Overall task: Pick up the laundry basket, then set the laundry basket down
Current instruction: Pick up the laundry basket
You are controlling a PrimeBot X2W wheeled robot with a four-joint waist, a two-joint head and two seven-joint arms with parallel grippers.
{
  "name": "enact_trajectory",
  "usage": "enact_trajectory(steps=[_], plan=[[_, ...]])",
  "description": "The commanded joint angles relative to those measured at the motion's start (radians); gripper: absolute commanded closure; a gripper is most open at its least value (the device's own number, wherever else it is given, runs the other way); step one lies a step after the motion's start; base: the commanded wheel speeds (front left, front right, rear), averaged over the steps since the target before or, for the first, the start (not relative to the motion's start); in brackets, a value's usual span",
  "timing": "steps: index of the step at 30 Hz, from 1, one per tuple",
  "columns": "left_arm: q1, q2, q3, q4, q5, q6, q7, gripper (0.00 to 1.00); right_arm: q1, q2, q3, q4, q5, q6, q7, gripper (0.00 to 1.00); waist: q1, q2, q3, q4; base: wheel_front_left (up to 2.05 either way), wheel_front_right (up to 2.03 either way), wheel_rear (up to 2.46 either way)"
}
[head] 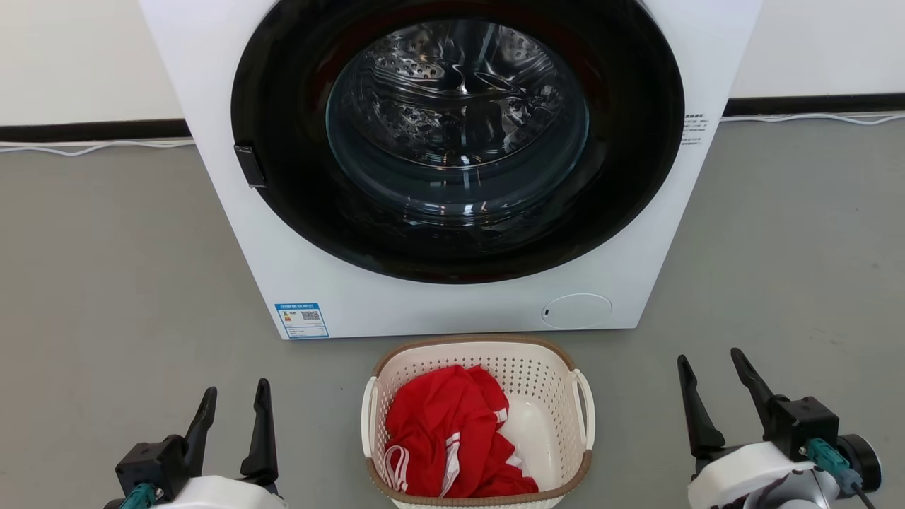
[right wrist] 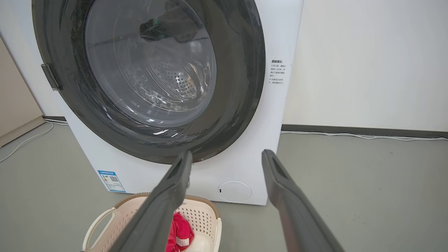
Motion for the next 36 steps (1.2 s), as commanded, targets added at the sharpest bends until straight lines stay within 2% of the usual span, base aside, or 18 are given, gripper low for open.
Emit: enact_trajectory(steps=[1,13,23,30,36], plan=[[-0.037,0.011,0.029,-0.022,0.005,0.003,-0.011,0.0,-0.051,-0.004,0.021,-0.021,0.007,0.007,-0.014,0.0,0.0,0.0,0.004,0.001,0.0,0.0,0.0],[-0.078,0.011,0.029,-0.029,0.004,0.001,-0.011,0.0,-0.102,0.008,0.02,-0.008,-0.003,0.007,-0.014,0.0,0.0,0.0,0.084,-0.002,0.0,0.0,0.0],[-0.199,0.011,-0.005,0.042,0.0,-0.01,-0.011,0.0,-0.234,0.019,-0.001,0.095,-0.036,0.007,-0.014,0.0,0.0,0.0,0.224,-0.003,0.0,0.0,0.0],[-0.294,0.011,-0.034,0.129,-0.007,-0.016,-0.011,0.0,-0.333,0.022,-0.011,0.195,-0.053,0.007,-0.014,0.0,0.0,0.0,0.324,-0.006,0.0,0.0,0.0],[-0.389,0.011,-0.071,0.267,-0.008,-0.023,-0.011,0.0,-0.426,0.022,-0.004,0.314,-0.053,0.007,-0.014,0.0,0.0,0.0,0.399,-0.007,0.0,0.0,0.0]])
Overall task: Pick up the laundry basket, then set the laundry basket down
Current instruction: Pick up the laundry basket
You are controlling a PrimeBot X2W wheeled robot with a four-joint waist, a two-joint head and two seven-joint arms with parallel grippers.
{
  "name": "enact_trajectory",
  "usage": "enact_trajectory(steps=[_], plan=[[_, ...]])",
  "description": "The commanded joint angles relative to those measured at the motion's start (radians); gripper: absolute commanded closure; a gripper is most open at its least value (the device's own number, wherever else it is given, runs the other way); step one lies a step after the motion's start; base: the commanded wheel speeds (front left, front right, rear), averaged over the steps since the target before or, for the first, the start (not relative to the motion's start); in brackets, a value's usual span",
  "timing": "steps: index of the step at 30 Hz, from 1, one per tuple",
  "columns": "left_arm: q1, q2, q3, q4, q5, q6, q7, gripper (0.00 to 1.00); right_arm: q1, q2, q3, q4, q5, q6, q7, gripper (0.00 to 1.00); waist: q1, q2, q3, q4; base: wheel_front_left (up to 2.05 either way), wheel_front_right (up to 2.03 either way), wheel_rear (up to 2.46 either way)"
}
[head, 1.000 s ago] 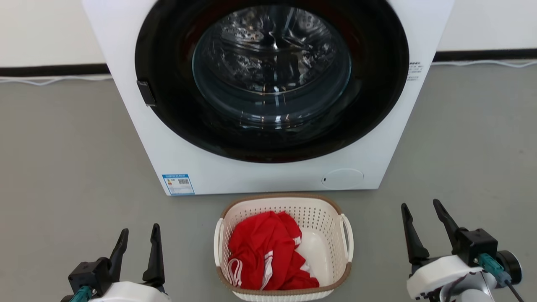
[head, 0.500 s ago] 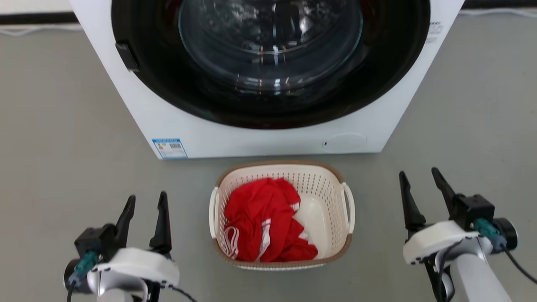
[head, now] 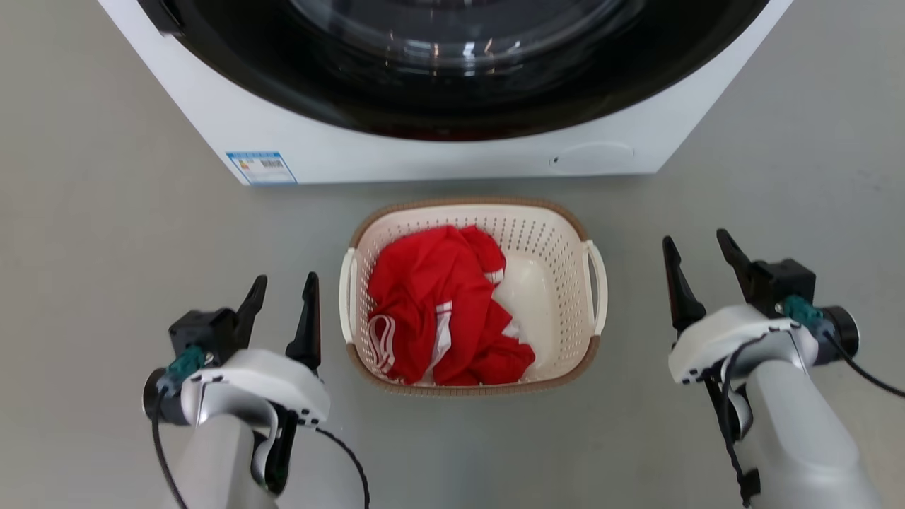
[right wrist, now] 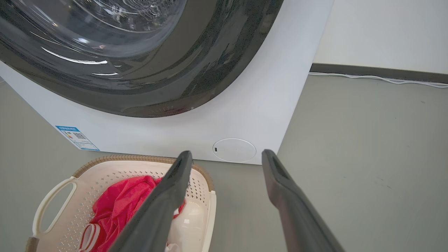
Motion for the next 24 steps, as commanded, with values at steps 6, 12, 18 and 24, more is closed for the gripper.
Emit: enact_trajectory(steps=[6,12,18,24], plan=[[-0.141,0.015,-0.008,0.109,-0.003,-0.008,-0.009,0.0,-0.115,0.004,0.059,0.097,0.023,0.006,-0.014,0.0,0.0,0.0,0.101,-0.002,0.0,0.0,0.0],[-0.224,0.015,-0.036,0.207,0.0,-0.007,-0.009,0.0,-0.189,0.004,0.074,0.189,0.043,0.006,-0.014,0.0,0.0,0.0,0.165,-0.006,0.0,0.0,0.0],[-0.297,0.015,-0.062,0.279,-0.001,-0.003,-0.009,0.0,-0.231,0.004,0.085,0.223,0.039,0.006,-0.014,0.0,0.0,0.0,0.237,-0.007,0.0,0.0,0.0],[-0.361,0.015,-0.071,0.329,-0.008,0.012,-0.009,0.0,-0.259,0.004,0.079,0.226,0.027,0.006,-0.014,0.0,0.0,0.0,0.296,-0.007,0.0,0.0,0.0]])
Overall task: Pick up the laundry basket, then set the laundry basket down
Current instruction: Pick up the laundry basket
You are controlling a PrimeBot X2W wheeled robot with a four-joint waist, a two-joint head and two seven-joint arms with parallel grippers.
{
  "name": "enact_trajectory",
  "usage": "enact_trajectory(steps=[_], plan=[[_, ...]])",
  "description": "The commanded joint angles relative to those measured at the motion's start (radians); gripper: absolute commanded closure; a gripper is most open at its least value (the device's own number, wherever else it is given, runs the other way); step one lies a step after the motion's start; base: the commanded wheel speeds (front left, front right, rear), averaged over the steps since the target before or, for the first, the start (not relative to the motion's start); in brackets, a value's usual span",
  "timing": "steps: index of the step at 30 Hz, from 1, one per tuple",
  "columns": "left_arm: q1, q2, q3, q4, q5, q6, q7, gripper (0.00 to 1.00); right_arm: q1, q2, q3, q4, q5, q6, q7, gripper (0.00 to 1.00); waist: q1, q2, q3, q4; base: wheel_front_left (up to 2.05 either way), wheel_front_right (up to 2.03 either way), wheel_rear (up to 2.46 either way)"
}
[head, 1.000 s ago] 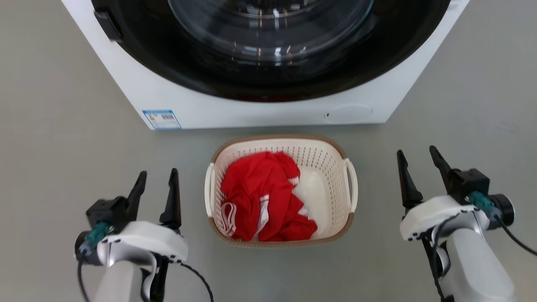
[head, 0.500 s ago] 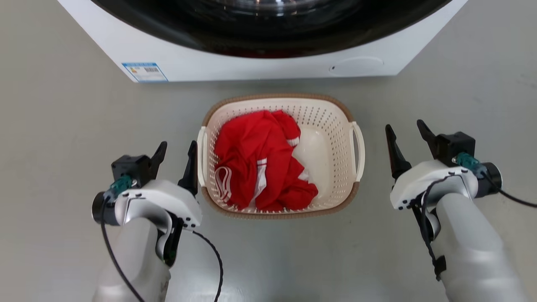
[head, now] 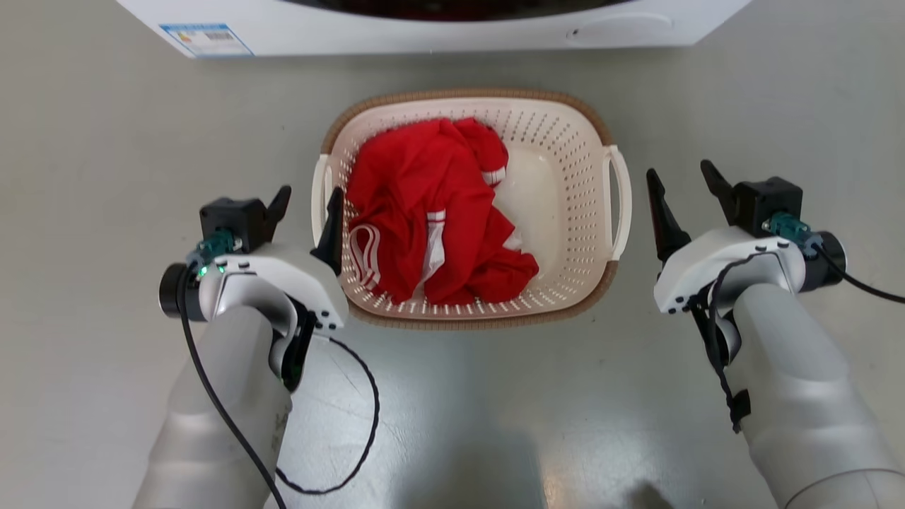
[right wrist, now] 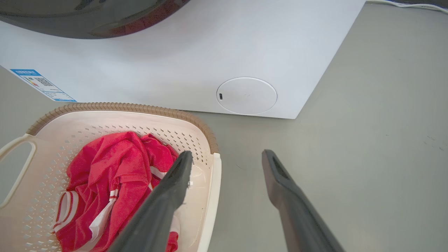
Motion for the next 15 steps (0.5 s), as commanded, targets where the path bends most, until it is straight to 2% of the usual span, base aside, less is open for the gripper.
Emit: enact_trajectory(steps=[1,15], plan=[[-0.016,0.019,0.019,-0.004,-0.01,0.008,-0.009,0.0,-0.005,0.008,0.017,-0.008,-0.016,0.006,-0.012,0.0,0.0,0.0,0.029,-0.001,0.0,0.0,0.0],[-0.117,0.019,0.017,0.065,0.02,0.029,-0.009,0.0,-0.066,0.008,0.027,0.02,0.001,0.006,-0.012,0.0,0.0,0.0,0.135,-0.006,0.0,0.0,0.0]])
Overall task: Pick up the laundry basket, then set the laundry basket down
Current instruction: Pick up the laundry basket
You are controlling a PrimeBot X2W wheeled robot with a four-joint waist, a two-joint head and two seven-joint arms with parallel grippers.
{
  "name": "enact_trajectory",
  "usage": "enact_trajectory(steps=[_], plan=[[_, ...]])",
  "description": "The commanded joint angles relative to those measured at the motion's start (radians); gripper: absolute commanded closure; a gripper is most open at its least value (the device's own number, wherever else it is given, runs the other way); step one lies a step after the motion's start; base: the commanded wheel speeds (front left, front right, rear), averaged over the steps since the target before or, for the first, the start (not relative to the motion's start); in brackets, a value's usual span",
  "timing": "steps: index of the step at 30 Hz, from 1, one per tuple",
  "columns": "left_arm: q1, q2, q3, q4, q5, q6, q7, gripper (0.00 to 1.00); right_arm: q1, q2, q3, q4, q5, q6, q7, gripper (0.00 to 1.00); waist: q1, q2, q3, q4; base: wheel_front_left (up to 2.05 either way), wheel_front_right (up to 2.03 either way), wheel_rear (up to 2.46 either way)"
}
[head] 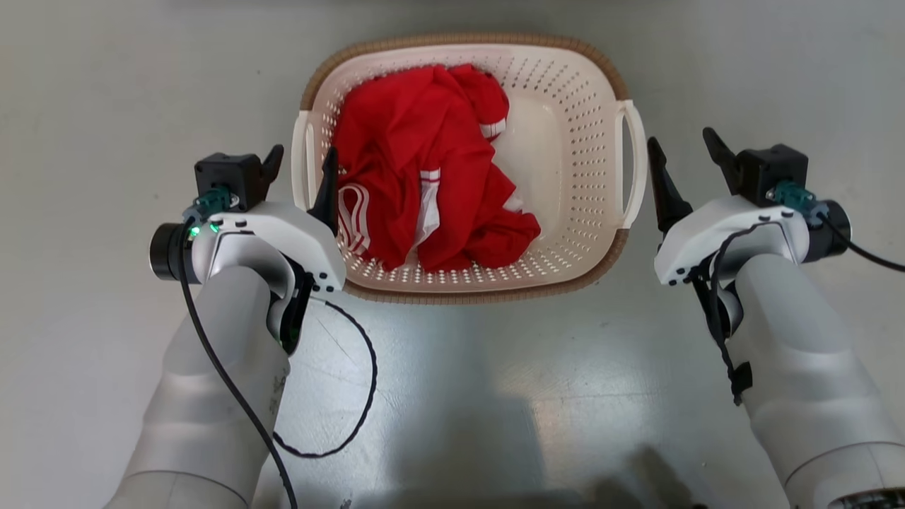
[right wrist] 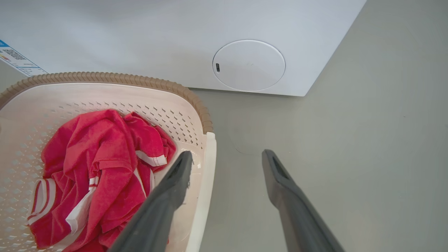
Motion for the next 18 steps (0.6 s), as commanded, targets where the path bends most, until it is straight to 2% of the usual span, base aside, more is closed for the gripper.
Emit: enact_trajectory(steps=[1,18], plan=[[-0.006,0.02,0.024,-0.008,0.008,0.007,-0.009,0.0,0.003,0.01,0.019,-0.007,0.004,0.006,-0.011,0.0,0.0,0.0,0.016,0.002,0.0,0.0,0.0],[-0.054,0.02,0.008,0.028,0.0,0.014,-0.009,0.0,-0.034,0.01,0.039,0.012,0.032,0.006,-0.011,0.0,0.0,0.0,0.093,0.013,0.0,0.0,0.0]])
